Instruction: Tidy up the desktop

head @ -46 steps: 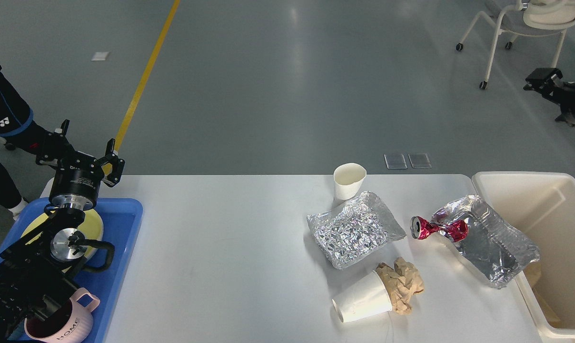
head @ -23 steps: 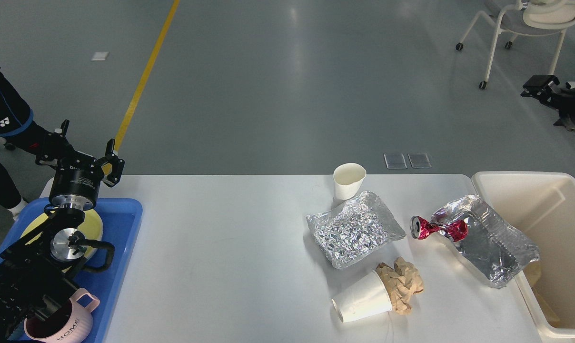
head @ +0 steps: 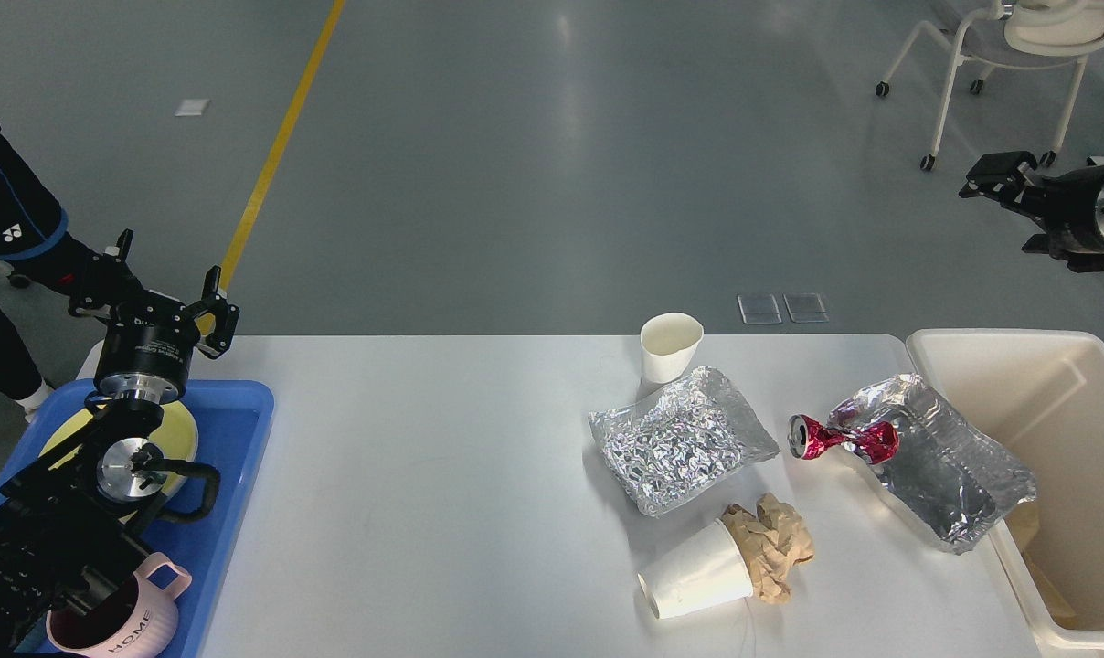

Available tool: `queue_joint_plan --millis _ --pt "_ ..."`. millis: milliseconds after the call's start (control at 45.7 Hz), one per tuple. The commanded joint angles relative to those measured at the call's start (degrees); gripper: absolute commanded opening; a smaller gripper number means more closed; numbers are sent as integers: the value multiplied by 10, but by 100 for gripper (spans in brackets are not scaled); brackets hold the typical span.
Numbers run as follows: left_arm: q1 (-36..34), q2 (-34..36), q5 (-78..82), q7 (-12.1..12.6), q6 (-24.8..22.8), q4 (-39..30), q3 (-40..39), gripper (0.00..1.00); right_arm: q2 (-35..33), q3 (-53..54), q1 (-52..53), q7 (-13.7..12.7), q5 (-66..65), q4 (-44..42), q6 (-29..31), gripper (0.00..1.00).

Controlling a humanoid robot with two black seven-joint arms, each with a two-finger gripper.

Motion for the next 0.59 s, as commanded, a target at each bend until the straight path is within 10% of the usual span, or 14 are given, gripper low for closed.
queue_joint_plan --millis 0,569 --pt "0 0 0 0 0 1 0 97 -8 -127 49 1 109 8 14 100" --pt "0 0 1 0 0 1 0 97 -3 -269 142 0 243 39 53 100"
